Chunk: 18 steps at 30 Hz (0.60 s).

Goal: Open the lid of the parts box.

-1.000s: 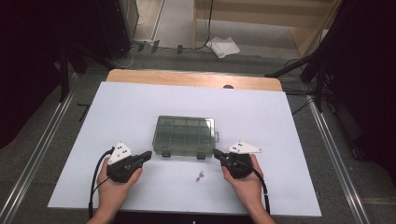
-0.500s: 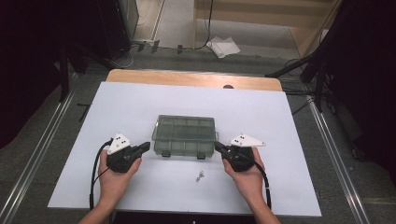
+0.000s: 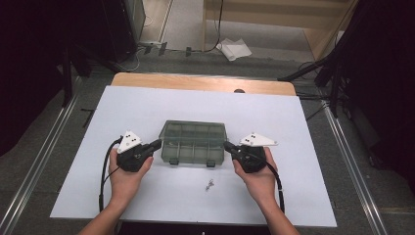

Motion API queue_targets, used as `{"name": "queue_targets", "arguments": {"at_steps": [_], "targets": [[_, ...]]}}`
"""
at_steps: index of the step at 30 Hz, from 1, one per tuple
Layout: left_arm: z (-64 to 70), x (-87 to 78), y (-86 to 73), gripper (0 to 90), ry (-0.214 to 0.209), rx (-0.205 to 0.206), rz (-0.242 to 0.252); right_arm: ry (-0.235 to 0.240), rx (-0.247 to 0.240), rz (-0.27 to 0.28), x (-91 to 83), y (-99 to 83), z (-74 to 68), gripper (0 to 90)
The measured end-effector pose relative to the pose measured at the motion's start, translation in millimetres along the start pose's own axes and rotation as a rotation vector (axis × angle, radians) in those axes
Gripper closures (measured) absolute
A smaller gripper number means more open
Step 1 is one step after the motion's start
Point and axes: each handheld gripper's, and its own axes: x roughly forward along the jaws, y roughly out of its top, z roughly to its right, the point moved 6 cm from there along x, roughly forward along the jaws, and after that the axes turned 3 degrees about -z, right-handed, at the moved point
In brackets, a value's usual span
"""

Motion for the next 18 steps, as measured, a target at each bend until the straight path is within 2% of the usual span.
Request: {"name": "queue_targets", "arguments": {"at_steps": [4,7,10,12,13,18], "targets": [[-0.5,0.6,5.3,89.4,0.006,0.008,0.011,0.002,0.003,0.002,0.0,2.6,1.4,90.0],[-1.2,1.3,10.2,89.1,0.01,-0.004,0.03,0.003,0.003,0.007,0.0,4.4,2.7,90.0],[-2.3,2.1,14.3,88.4,0.021,0.007,0.033,-0.001,0.0,0.015,0.9,7.0,4.8,90.0],[-2.7,3.9,16.3,79.6,0.029,0.009,0.027,-0.005,0.0,0.017,1.8,8.8,6.5,90.0],[-2.5,5.3,17.1,78.6,0.023,0.008,0.023,-0.006,0.002,0.02,2.3,10.0,7.2,90.0],[-5.7,8.6,23.5,60.6,0.115,0.016,0.044,-0.008,0.005,0.023,3.8,15.1,10.5,90.0]]}}
